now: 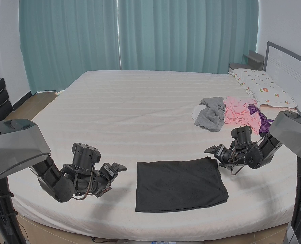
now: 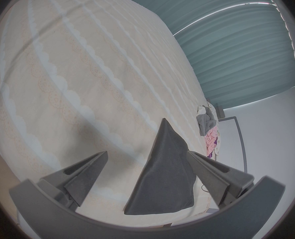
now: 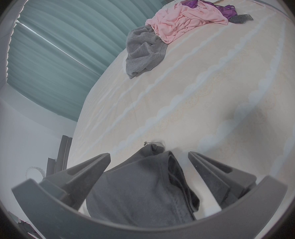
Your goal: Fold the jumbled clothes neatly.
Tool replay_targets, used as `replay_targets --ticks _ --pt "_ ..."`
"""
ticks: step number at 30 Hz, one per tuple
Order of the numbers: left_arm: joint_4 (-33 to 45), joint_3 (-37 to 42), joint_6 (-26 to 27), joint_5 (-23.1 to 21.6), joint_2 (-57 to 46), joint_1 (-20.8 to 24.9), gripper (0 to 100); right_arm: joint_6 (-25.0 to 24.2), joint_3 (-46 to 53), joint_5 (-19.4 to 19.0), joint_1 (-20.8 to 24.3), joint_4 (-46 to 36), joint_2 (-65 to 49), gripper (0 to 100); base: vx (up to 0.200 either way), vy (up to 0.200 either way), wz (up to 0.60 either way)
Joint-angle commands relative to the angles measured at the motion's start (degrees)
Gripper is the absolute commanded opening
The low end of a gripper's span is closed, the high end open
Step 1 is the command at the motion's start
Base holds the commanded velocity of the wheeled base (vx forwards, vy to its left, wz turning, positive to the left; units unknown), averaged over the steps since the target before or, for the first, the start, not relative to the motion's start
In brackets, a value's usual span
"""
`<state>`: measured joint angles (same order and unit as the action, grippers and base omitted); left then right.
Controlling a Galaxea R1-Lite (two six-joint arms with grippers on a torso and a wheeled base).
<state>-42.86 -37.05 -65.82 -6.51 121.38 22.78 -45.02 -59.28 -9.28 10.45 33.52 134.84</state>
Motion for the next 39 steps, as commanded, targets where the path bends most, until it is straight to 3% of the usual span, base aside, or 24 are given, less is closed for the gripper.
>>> replay_targets --ticks 1,39 --pt "-0.03 -0.04 -0.01 0.01 0.08 -0.02 100 0.02 -2.06 -0.04 -0.08 -0.13 2.88 0 0.000 0.000 0.00" --pt "-0.03 -0.04 0.16 0.01 -0.18 0.07 100 -1.12 -5.93 0.40 -3.77 -0.48 5.08 0 0.000 0.000 0.00"
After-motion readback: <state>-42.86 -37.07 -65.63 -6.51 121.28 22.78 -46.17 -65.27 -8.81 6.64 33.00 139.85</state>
